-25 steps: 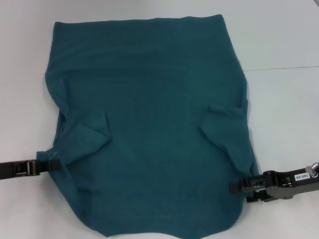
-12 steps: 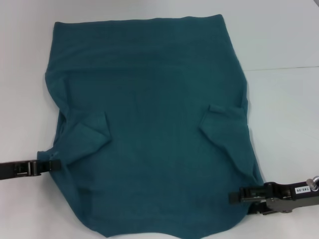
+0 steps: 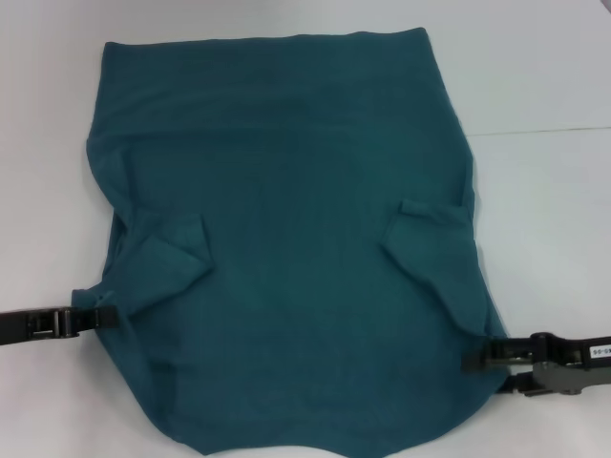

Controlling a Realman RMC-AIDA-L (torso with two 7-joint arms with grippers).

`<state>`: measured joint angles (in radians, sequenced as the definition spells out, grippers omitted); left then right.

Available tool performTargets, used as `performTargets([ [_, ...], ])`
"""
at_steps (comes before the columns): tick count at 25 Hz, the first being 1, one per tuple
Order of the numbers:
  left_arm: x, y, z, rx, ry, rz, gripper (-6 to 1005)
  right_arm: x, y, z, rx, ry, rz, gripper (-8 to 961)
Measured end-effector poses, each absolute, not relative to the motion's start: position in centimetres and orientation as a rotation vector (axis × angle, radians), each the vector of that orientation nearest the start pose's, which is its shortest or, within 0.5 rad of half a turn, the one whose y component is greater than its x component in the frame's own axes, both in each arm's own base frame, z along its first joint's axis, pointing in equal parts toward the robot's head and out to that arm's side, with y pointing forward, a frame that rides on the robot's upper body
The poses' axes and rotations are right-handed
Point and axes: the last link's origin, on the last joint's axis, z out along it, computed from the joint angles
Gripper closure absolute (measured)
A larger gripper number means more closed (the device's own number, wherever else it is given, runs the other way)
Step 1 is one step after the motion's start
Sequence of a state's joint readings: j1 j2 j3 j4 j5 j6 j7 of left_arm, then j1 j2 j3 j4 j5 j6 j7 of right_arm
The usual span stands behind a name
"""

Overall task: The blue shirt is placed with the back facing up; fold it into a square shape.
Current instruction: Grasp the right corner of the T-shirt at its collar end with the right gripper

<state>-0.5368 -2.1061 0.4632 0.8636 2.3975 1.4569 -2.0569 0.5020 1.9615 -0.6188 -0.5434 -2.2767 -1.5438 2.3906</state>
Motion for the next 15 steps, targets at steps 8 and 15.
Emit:
performTargets([
  [8, -31.07, 33.97, 3.66, -2.288, -1.462, -0.417, 913, 33.59, 30.57, 2.48, -2.088, 2.142, 0.47, 28],
  [15, -31.0, 34.08, 3.86, -2.284, -1.457, -0.429, 913, 33.96, 30.48, 2.8, -2.066, 2.136, 0.49, 28],
])
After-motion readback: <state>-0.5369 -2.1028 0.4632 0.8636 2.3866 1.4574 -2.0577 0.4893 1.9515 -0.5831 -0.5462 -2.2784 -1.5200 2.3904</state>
